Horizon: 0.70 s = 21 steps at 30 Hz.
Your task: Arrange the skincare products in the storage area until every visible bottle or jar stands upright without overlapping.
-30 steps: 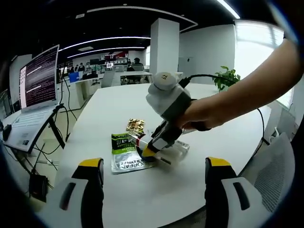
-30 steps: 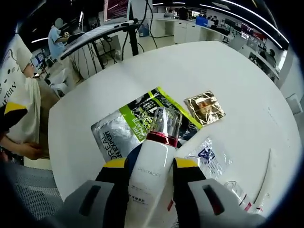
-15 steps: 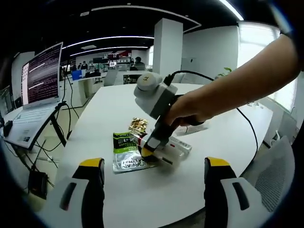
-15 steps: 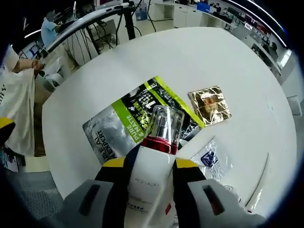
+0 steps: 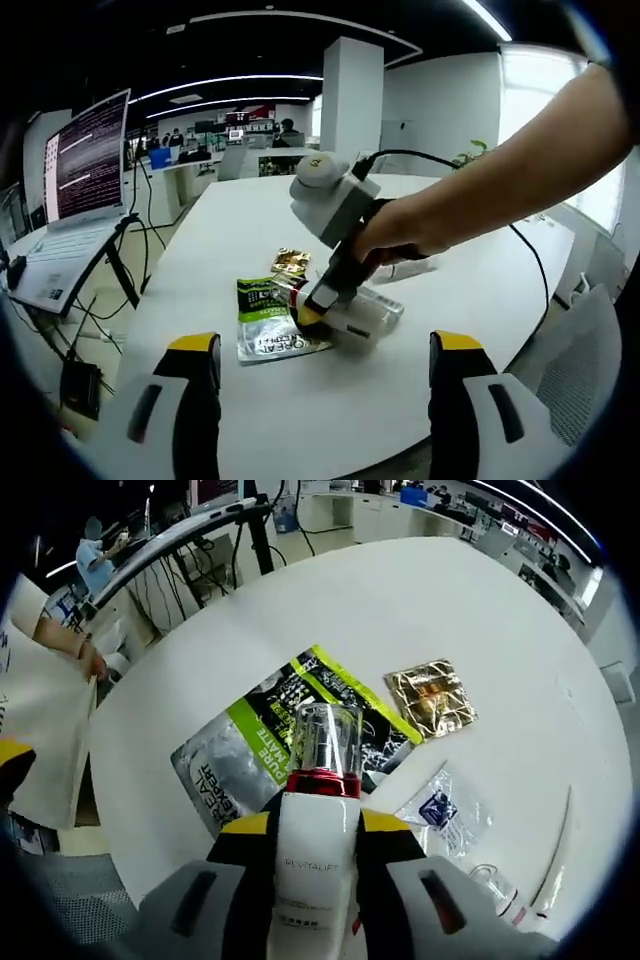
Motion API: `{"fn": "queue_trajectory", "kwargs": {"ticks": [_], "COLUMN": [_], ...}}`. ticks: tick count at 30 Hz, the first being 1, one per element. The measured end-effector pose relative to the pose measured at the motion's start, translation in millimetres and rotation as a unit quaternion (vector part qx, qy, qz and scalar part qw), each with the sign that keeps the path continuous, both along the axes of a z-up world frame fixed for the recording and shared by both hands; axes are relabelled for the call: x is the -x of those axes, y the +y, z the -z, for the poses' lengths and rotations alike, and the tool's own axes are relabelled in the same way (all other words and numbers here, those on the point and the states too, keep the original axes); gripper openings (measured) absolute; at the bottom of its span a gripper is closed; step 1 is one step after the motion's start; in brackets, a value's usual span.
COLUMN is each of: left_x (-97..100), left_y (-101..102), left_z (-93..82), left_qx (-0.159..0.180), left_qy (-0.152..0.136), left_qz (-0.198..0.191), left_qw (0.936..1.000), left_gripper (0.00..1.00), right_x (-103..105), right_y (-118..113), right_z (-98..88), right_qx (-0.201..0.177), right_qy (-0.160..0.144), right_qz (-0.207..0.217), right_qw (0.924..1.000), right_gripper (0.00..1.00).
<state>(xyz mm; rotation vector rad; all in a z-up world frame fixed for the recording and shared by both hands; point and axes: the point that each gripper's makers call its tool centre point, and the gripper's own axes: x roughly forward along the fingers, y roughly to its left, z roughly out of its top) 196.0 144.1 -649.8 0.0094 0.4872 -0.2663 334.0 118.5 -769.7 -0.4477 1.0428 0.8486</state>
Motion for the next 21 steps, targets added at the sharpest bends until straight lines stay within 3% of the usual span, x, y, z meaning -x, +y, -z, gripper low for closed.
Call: {"fn": "queue_trajectory", "kwargs": {"ticks": [7,16,21], "left_x": [-1.3,-1.8,-3.8], "left_y": [5,8,15], "left_z": [-0.8,-3.1,-5.3], "left_qx": [0.015,0.031,0.058], "left_qy": [0.001,0.0,-0.002], "left_qz": [-0.013,-0.027,-0.05], "left_qw": [0.9998,0.9992,0.9971], "left_gripper": [0.78,0.77,0.77], "right_x": [1,4,15], "right_y": [2,8,3], "right_z": [-6.4,-23.8,-38.1], "right_qx": [-0.016,-0.065,-0.101], "right_qy": [0.004,-0.025,-0.044], "right_qz": [-0.001,-0.016,-0.027], "right_qw": [0.9999,0.9974,0.9935], "right_gripper": [0.28,0.28,0.28]}}
